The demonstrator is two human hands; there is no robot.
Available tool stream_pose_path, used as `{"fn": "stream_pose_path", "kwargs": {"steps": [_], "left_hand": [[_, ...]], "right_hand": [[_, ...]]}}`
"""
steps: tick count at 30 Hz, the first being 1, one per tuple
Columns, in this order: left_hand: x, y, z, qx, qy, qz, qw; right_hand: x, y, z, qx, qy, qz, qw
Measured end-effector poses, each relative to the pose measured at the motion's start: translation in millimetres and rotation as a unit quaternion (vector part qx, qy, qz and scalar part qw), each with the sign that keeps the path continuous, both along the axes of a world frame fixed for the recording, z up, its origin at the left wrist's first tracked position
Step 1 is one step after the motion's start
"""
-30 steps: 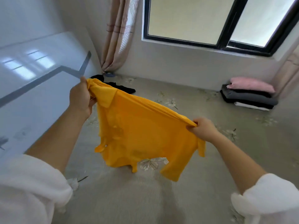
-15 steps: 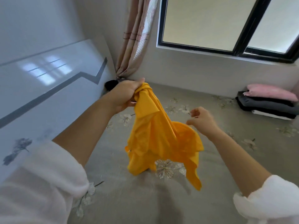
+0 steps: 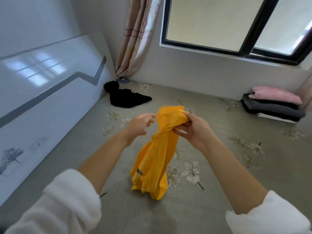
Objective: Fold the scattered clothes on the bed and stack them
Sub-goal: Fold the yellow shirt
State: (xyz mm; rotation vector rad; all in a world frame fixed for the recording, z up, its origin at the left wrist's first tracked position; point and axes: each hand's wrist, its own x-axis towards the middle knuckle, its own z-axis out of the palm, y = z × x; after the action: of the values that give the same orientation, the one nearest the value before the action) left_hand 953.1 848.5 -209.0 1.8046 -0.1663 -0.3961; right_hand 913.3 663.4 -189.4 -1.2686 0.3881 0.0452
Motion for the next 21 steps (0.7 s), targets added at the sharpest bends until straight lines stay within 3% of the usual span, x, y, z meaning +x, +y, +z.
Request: {"fn": "stream_pose_path", "kwargs": {"steps": [5, 8, 12, 16, 17, 21], "left_hand": [[-37, 18, -93, 0.036, 0.146, -0.096, 0.984], [-60, 3, -132, 0.075, 0.174, -0.106, 0.976], [-64, -27, -157, 0.080, 0.139, -0.024, 0.987], [-54, -36, -160, 0.261, 0.006, 0.052, 0.964], [-53, -33, -154, 0.272, -0.014, 0.084, 0.959], [-37, -14, -131, 0.191, -0.100, 0.215, 0.952]], "right_hand": [[8, 8, 8, 0.075, -0.017, -0.026, 0.997], [9, 15, 9, 0.108, -0.024, -0.032, 0.993], [4, 20, 19, 0.139, -0.039, -0.034, 0.989], [-4, 3, 38, 0.159, -0.079, -0.069, 0.982], [-5, -6, 41, 0.158, -0.085, -0.097, 0.979], [-11, -62, 31, 0.132, -0.037, -0.279, 0.950]]}}
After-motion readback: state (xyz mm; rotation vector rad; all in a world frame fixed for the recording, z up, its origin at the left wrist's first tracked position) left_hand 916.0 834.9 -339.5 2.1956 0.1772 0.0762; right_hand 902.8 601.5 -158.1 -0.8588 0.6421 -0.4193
